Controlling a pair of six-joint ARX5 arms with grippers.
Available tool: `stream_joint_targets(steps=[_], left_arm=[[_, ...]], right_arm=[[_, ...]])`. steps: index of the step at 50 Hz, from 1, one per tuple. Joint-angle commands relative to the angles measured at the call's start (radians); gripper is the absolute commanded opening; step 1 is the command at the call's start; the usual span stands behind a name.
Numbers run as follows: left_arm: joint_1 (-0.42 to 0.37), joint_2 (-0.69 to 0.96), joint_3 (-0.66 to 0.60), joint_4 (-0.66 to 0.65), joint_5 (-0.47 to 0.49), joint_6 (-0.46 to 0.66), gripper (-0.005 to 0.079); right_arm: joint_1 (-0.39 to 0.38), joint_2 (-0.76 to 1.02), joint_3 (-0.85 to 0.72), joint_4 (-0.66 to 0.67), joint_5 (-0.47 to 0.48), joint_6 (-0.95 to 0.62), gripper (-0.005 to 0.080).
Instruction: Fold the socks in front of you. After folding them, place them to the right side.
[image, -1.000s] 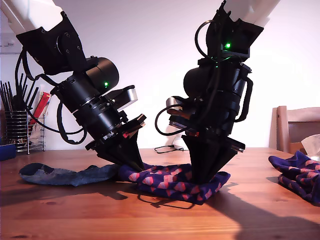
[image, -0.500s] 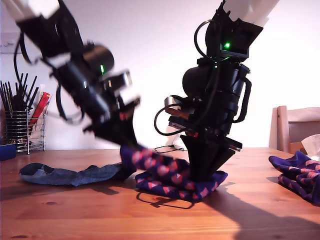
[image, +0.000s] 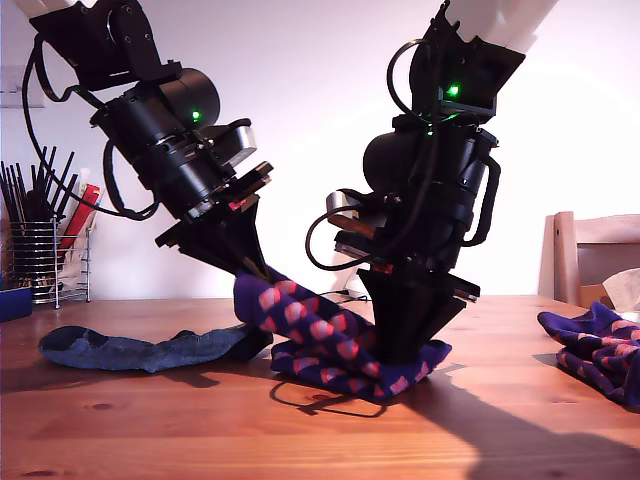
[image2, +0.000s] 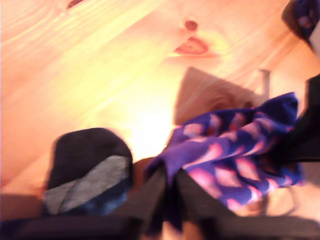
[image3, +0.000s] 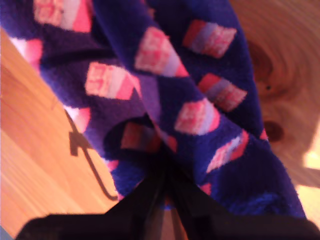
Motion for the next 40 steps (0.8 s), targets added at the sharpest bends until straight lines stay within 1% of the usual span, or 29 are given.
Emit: stream_joint_targets(steps=[1, 6, 8, 11, 13, 15, 16, 17, 18, 19, 21, 26, 29, 34, 40], left_arm=[[0.021, -0.019, 0.0, 0.01, -0.001, 0.008, 0.0287], [0.029, -0.019, 0.0, 0.015, 0.0, 0.018, 0.0395], [0.033, -0.019, 0.0, 0.018, 0.01, 0.017, 0.041], [0.041, -0.019, 0.0, 0.019, 0.047, -0.006, 0.0394], [0.047, -0.019, 0.0, 0.017, 0.085, -0.038, 0.0328], [0.053, -0.019, 0.0, 0.015, 0.125, -0.057, 0.0187], [0.054, -0.018, 0.0, 0.014, 0.152, -0.057, 0.0108], [0.055, -0.016, 0.0, 0.013, 0.172, -0.058, 0.0011], [0.056, -0.013, 0.0, 0.013, 0.19, -0.059, -0.0044], [0.057, -0.012, 0.0, 0.014, 0.208, -0.061, -0.0006], [0.057, -0.007, 0.0, 0.011, 0.233, -0.065, -0.0028], [0.053, 0.008, -0.002, -0.006, 0.281, -0.065, -0.0024], [0.046, 0.019, -0.008, -0.016, 0.286, -0.065, -0.0024], [0.042, 0.047, -0.015, -0.031, 0.296, -0.06, -0.0024], [0.039, 0.095, -0.015, -0.032, 0.353, -0.053, -0.0024]], right_arm=[[0.002, 0.016, -0.024, -0.014, 0.003, -0.003, -0.0013], [0.002, 0.016, -0.024, -0.015, 0.003, -0.003, -0.0013], [0.002, 0.016, -0.024, -0.015, 0.003, -0.003, -0.0013], [0.002, 0.016, -0.024, -0.015, 0.003, -0.003, -0.0013], [0.002, 0.016, -0.024, -0.015, 0.003, -0.003, -0.0013], [0.002, 0.016, -0.024, -0.016, 0.003, -0.004, -0.0013], [0.002, 0.016, -0.024, -0.017, 0.003, -0.006, -0.0013], [0.002, 0.016, -0.024, -0.019, 0.003, -0.007, -0.0013], [0.002, 0.016, -0.024, -0.021, 0.003, -0.007, -0.0013], [0.002, 0.016, -0.024, -0.023, 0.003, -0.007, -0.0013], [0.003, 0.016, -0.024, -0.029, 0.0, -0.014, -0.0013], [0.008, 0.016, -0.024, -0.033, -0.031, -0.025, -0.0013], [0.016, 0.016, -0.024, -0.032, -0.051, -0.039, -0.0013], [0.033, 0.016, -0.024, -0.022, -0.053, -0.044, -0.0013], [0.05, 0.016, -0.024, -0.009, -0.053, -0.058, -0.0013]])
